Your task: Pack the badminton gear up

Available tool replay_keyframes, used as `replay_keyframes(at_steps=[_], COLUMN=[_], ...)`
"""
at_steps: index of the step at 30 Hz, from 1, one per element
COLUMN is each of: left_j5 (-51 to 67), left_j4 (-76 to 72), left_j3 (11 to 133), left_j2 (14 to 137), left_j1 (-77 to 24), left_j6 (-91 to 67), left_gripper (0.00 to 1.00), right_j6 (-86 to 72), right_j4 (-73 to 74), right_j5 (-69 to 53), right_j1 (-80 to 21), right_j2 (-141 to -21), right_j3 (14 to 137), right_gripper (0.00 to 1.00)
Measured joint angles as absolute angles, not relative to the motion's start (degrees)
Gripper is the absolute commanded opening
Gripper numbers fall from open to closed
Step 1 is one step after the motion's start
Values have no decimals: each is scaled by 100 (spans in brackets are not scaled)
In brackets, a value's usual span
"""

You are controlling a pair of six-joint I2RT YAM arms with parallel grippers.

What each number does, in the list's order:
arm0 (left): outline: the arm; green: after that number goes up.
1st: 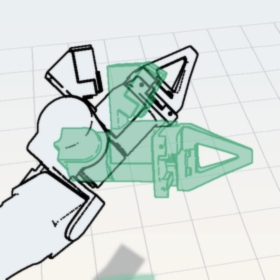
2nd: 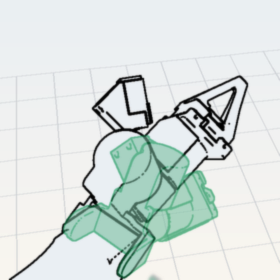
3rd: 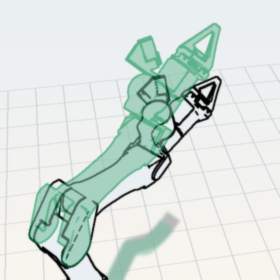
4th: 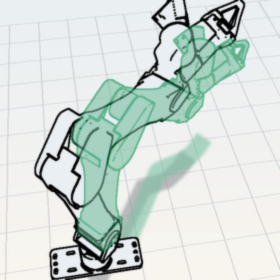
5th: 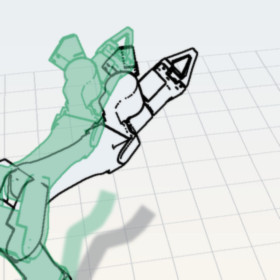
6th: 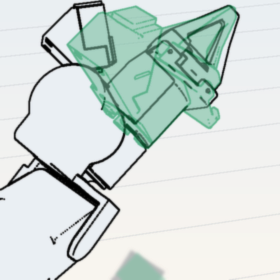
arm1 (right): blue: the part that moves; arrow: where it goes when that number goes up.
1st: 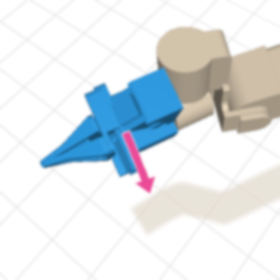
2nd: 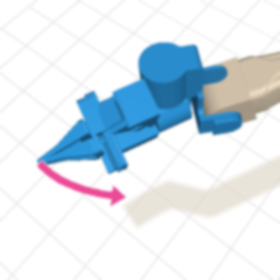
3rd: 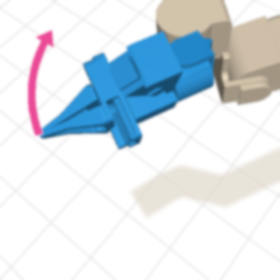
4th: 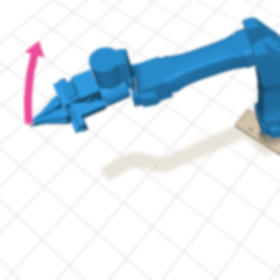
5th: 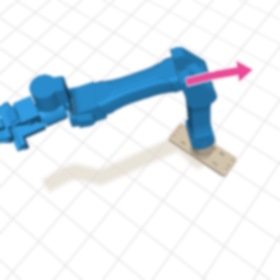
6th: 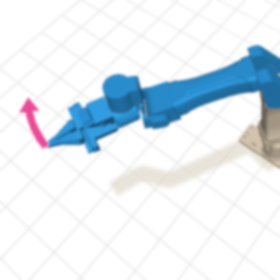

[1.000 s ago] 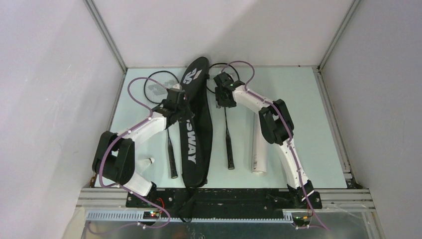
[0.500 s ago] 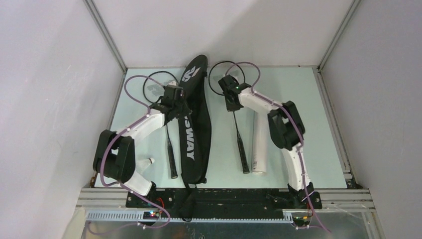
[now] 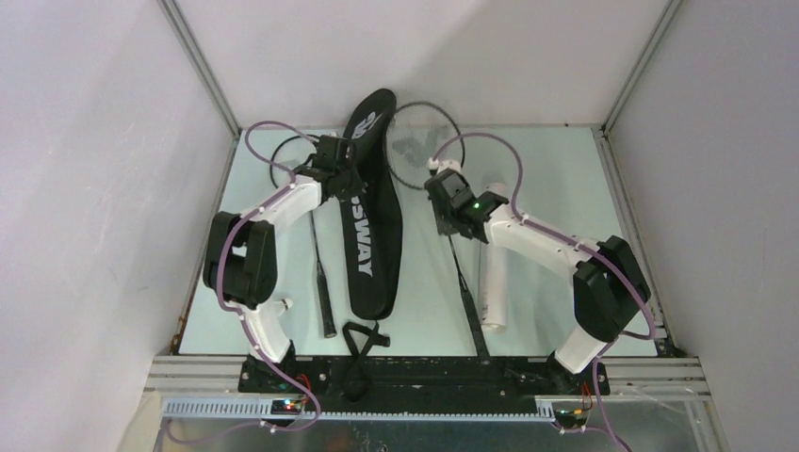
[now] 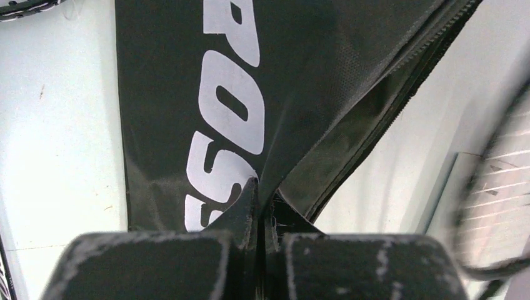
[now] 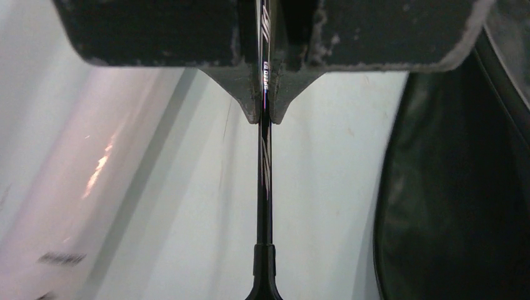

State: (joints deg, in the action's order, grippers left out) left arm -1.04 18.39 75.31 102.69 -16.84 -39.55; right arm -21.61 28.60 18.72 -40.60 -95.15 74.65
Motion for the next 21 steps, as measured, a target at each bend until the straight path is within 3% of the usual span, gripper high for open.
replay_keyframes(at_steps=[10, 21], left_j5=[60, 458], left_j4=[2121, 2049], left_j3=[7913, 7881], left_j2=[10492, 10501], left_j1=[-1638, -1588], left_j6=[-3944, -3863], left_gripper=[0, 0], right_j6=[-2222, -2281], right_j4=[3076, 3135], right_j5=[1839, 1896], right_j1=[-4969, -5164], right_j2=[-9590, -10020], right_j3=[6757, 6803], right_gripper=[0, 0])
